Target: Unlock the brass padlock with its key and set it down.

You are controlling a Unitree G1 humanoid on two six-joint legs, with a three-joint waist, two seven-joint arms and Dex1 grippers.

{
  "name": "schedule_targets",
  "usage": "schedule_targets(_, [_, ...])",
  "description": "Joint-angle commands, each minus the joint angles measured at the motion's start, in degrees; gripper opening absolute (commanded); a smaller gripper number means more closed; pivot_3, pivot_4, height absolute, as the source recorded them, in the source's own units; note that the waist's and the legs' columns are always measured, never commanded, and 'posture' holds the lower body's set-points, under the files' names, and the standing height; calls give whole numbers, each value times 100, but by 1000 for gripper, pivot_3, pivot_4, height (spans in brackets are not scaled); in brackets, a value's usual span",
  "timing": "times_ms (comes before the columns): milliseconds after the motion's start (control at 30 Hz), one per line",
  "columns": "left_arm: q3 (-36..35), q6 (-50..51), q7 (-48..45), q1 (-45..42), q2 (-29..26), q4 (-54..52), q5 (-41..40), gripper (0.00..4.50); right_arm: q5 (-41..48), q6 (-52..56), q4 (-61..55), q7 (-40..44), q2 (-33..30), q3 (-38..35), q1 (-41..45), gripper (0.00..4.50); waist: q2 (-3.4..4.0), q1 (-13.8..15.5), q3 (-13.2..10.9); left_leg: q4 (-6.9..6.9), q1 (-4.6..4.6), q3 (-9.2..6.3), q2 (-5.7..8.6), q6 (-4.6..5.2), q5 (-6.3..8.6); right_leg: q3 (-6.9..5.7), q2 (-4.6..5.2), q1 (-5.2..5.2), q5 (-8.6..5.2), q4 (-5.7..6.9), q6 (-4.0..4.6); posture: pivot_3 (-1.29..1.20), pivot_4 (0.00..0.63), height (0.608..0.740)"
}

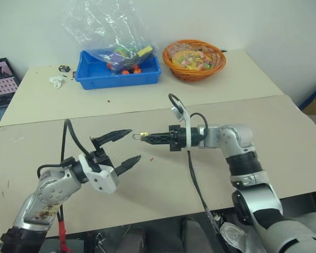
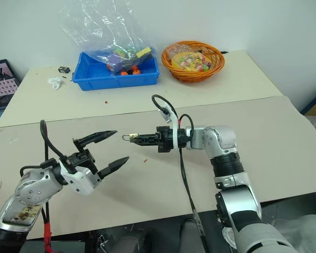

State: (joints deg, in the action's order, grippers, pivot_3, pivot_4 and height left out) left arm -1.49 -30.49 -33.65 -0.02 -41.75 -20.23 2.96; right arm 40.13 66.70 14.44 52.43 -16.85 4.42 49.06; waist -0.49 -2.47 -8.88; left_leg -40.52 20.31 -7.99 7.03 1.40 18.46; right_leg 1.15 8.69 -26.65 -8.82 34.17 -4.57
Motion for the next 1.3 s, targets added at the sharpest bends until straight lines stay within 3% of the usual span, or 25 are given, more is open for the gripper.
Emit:
schedule_targets(33, [2, 857, -325, 140, -102, -389, -823, 2695, -71, -278, -82, 255, -177, -11, 59, 403, 0, 3, 0, 0, 0, 0, 0, 0, 0, 0, 0, 0, 0, -1, 0, 0, 150, 732])
schedule_targets(133, [59, 2720, -451, 292, -134, -793, -1996, 1605, -69, -316, -205, 482, -316, 66, 36, 403, 0, -12, 0, 0, -2, 4, -1, 2, 1, 3, 0, 0, 0, 2, 0, 0, 150, 732])
schedule_targets(200, [-15, 3387, -412, 289, -104, -994, -2384, 845, -97, -374, -285, 626, -389, 166, 14, 403, 0, -13, 0, 0, -2, 6, -1, 3, 2, 5, -2, -2, 0, 8, 0, 0, 150, 732])
schedule_targets(267, [-13, 4134, -445, 292, -134, -1239, -2858, 845, -87, -398, -463, 839, -493, 301, -60, 403, 0, -8, 0, 0, -2, 9, -4, 2, 1, 6, -4, -3, 0, 6, 0, 0, 150, 732])
schedule_targets(367, [55, 4491, -505, 311, -120, -1466, -2978, 845, -22, -390, -812, 1083, -613, 451, -212, 403, -1, 4, 0, 0, 0, 10, -4, 3, 2, 7, -4, -2, 0, 3, 0, 0, 150, 732])
schedule_targets(1067, [-74, 4325, -1073, 353, 151, -1200, -2793, 845, 10, -253, -1364, 1010, -581, 533, -454, 403, -1, 36, 0, 0, -6, 24, -7, 0, 2, 20, -6, -3, 2, -8, 4, 0, 150, 732])
schedule_targets(1167, [-121, 4379, -1116, 358, 209, -1242, -2892, 72, 21, -240, -1360, 1005, -585, 517, -447, 403, -1, 39, 0, 0, -6, 25, -7, 1, 2, 20, -6, -4, 2, -9, 4, 0, 150, 732])
schedule_targets(1300, [-82, 4539, -1046, 249, 242, -1318, -2866, 15, 56, -218, -1372, 1011, -600, 504, -437, 403, -1, 42, 0, 0, -6, 25, -7, 1, 2, 20, -6, -4, 2, -9, 4, 0, 150, 732])
